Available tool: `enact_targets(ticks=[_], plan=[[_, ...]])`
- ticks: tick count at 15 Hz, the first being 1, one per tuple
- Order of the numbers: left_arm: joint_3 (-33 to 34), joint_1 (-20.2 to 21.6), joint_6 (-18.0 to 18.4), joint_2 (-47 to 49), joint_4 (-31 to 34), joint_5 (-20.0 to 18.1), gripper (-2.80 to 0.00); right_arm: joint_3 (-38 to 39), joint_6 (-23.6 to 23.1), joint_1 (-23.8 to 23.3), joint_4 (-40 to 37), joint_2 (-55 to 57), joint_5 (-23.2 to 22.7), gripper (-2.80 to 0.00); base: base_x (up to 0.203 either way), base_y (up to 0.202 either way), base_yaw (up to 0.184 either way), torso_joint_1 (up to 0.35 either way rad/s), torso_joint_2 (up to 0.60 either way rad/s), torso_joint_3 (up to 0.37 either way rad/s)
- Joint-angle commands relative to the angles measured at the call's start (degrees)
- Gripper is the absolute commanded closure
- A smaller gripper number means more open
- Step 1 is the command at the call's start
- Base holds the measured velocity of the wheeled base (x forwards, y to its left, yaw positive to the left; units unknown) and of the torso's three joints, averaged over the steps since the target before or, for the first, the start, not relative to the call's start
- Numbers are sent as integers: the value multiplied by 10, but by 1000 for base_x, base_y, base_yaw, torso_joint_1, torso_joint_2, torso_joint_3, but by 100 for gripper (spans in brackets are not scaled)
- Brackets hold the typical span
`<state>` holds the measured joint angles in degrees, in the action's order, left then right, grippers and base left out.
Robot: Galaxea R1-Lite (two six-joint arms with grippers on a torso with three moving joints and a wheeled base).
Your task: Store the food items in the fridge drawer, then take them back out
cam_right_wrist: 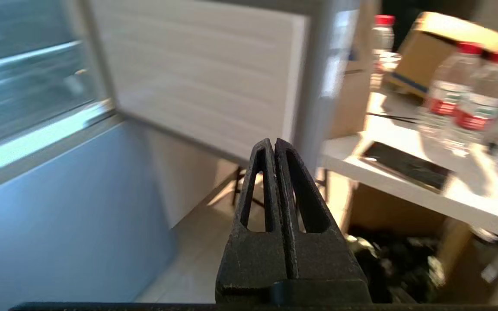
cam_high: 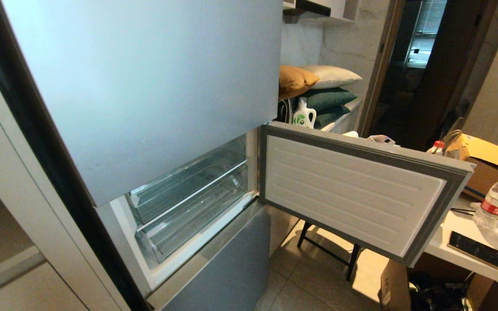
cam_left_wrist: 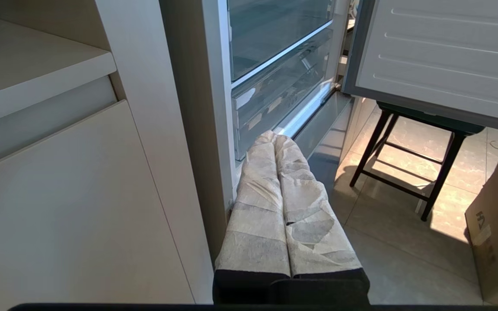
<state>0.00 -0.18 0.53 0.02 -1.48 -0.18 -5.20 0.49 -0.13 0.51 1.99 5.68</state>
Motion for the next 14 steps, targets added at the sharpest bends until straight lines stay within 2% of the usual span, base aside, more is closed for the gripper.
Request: enact_targets(ticks=[1,5,8,12,14], plan=[[6,0,0,1,0,0,0,-31,4,-1,1,59,10,0,0,0,0,0,0,0],[6,0,0,1,-1,0,0,-89,26,-8,3,227,5,0,0,0,0,0,0,0],[6,0,0,1,0,0,0,-134,50,-35,25,372,-10,0,0,0,0,0,0,0],[6,0,0,1,0,0,0,-168,60,-102,104,565,-106,0,0,0,0,0,0,0],[6,0,0,1,0,0,0,-177,61,-123,159,656,-135,0,0,0,0,0,0,0]])
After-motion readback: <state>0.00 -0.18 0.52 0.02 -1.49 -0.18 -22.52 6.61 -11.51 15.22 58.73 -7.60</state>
